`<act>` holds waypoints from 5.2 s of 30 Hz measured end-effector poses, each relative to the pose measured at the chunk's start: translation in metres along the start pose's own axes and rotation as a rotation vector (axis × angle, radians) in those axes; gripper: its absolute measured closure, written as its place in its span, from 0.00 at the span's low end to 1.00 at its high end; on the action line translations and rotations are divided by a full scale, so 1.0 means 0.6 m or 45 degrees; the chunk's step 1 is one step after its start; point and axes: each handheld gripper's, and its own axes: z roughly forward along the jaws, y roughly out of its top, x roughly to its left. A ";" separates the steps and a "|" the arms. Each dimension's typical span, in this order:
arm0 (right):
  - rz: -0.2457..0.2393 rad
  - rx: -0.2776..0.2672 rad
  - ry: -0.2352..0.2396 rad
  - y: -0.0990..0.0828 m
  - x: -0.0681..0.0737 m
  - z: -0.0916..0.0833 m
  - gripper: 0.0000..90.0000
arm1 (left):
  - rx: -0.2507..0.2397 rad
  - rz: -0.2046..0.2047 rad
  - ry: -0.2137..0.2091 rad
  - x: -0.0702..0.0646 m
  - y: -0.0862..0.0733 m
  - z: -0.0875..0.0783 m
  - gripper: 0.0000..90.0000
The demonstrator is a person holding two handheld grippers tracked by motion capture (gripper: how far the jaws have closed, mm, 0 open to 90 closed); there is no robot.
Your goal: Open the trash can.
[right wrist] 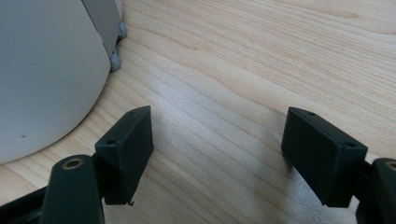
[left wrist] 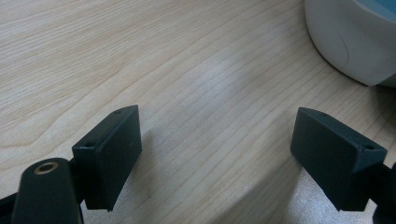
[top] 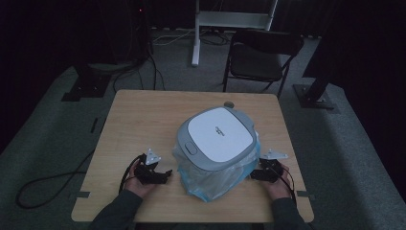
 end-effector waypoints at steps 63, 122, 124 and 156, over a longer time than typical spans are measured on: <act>0.001 -0.001 -0.002 0.000 0.000 0.000 0.28 | -0.126 0.209 -0.352 -0.121 0.025 -0.026 1.00; -0.004 -0.003 0.004 0.000 0.000 0.000 0.29 | -0.162 0.207 -0.340 -0.122 0.005 -0.015 1.00; -0.005 -0.003 0.004 0.000 0.000 0.000 0.29 | -0.158 0.206 -0.337 -0.123 0.005 -0.015 1.00; -0.007 -0.003 0.008 0.000 -0.001 0.000 0.29 | -0.153 0.204 -0.342 -0.122 0.005 -0.013 1.00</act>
